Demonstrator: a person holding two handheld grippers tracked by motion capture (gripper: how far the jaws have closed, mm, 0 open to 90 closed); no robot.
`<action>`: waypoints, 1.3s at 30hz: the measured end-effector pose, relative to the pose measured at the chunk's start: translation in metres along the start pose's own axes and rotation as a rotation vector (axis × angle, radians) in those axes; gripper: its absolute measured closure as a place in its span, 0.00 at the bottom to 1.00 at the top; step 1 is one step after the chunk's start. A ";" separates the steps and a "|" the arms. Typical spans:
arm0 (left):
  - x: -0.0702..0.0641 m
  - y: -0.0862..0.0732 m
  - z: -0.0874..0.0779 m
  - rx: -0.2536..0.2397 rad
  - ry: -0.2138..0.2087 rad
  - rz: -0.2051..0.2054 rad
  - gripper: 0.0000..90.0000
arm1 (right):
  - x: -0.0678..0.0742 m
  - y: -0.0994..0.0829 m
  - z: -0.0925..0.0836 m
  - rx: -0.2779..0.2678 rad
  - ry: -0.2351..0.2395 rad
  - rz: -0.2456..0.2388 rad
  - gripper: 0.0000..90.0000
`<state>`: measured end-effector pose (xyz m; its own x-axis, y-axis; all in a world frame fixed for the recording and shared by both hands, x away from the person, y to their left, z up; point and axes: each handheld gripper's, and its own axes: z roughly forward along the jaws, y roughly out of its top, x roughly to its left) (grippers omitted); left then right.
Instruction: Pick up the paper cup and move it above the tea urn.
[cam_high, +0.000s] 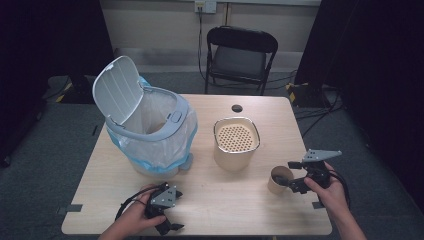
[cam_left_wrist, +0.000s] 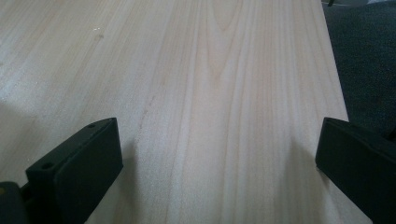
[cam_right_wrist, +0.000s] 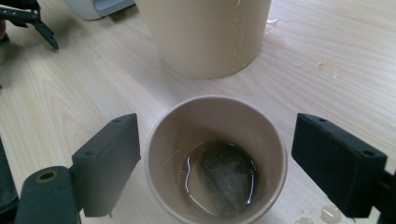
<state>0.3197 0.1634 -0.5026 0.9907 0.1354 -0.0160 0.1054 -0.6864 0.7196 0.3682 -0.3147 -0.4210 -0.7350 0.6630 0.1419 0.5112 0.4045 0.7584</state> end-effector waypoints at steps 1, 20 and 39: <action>0.000 0.000 0.000 0.000 0.000 0.000 0.00 | 0.000 -0.001 0.001 -0.001 0.002 0.002 0.16; 0.000 0.000 0.000 0.000 0.001 0.000 0.00 | -0.002 -0.032 0.014 -0.081 0.016 0.008 0.16; 0.000 0.000 0.000 0.001 0.001 0.000 0.00 | -0.003 -0.051 0.031 -0.127 -0.019 -0.016 0.17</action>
<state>0.3195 0.1634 -0.5025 0.9906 0.1361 -0.0151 0.1053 -0.6869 0.7190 0.3581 -0.3181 -0.4802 -0.7333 0.6696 0.1178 0.4380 0.3327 0.8352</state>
